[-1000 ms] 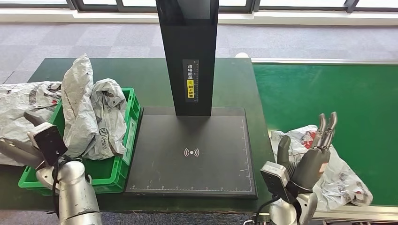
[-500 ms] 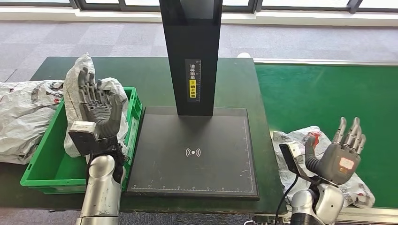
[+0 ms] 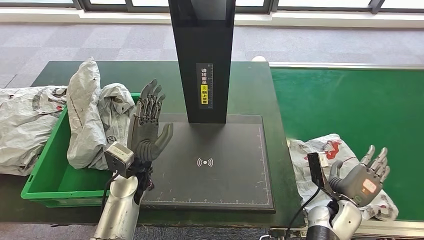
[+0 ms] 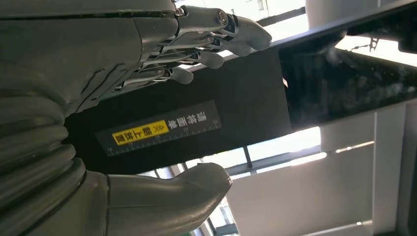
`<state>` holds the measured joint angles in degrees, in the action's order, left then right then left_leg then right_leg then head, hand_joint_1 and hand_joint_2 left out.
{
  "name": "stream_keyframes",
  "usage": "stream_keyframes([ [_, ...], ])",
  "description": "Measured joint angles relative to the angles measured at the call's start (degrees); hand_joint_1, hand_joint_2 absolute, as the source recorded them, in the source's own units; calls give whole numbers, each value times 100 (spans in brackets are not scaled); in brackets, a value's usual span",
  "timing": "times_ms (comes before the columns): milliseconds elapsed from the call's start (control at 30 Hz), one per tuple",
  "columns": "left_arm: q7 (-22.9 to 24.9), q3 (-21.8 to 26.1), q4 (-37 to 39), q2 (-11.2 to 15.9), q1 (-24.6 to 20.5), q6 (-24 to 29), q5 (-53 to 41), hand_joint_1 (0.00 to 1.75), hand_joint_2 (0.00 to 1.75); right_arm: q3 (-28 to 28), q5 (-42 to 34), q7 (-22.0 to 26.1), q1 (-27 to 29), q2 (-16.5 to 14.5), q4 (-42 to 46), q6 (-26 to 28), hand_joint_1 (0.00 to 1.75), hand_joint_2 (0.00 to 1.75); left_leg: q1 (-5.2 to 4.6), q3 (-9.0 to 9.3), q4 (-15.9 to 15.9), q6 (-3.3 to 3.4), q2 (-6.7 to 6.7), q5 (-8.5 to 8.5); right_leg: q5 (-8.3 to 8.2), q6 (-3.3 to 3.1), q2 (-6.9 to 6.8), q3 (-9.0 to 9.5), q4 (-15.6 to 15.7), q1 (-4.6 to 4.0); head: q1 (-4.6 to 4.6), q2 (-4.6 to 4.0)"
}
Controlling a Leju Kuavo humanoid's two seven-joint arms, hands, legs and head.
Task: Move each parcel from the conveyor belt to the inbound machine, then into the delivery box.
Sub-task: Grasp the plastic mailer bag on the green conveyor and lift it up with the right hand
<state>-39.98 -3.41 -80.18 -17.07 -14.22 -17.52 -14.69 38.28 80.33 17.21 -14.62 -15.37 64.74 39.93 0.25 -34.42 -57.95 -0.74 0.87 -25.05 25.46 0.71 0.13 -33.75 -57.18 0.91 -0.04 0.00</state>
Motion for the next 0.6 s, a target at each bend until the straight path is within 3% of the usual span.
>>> stream_keyframes([
  [100,-11,-60,1,0,2,-169,7,0,175,30,-486,-123,-160,164,-729,-148,0,175,-1,0,0,1,-3,0,-1,1,1,2,0,1,0,0],
  [267,-19,-71,-10,0,6,-301,-15,0,175,30,-592,-662,-313,413,-1659,-503,0,175,-1,0,-1,1,-1,1,-2,2,0,2,0,2,0,0],
  [433,-17,-74,-11,-1,5,-368,-38,0,175,29,-577,-1020,-417,589,-2244,-843,0,175,-1,0,0,1,-1,0,-2,2,0,0,0,1,0,0],
  [600,-17,-77,-13,-2,5,-381,-39,0,175,29,-552,-1063,-468,677,-2525,-892,0,175,-1,0,0,1,-2,0,-1,1,1,0,0,1,0,0],
])
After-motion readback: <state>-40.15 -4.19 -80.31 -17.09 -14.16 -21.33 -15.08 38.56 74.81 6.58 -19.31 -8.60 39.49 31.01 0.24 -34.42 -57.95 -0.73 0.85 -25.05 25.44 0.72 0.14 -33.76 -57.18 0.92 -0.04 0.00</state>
